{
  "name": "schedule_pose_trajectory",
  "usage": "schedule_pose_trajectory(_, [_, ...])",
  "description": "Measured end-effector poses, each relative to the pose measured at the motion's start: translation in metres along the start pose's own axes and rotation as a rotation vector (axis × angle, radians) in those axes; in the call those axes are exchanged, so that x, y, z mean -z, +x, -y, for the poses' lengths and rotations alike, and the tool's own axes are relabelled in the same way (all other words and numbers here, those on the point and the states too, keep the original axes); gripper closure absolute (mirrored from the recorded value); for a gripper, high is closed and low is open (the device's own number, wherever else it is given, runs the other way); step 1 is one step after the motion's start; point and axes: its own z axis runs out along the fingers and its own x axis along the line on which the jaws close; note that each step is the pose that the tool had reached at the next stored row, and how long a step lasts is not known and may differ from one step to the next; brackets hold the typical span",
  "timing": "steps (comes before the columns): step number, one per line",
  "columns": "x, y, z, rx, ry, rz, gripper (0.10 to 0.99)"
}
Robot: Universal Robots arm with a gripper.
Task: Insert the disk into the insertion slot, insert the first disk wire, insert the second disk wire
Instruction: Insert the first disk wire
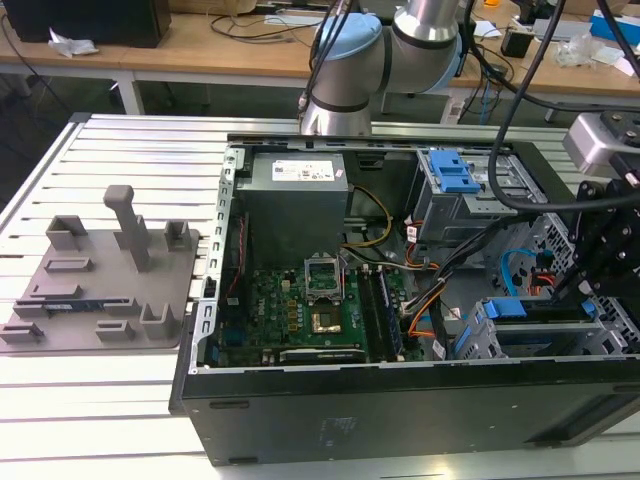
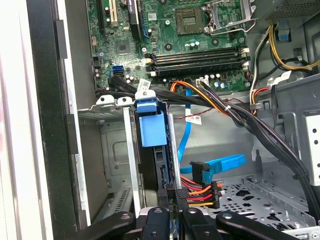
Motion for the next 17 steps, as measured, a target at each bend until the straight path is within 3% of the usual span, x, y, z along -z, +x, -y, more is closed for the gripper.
schedule_pose_trajectory(17, [-0.0042,0.0,0.0007,0.0,0.0,0.0,0.918])
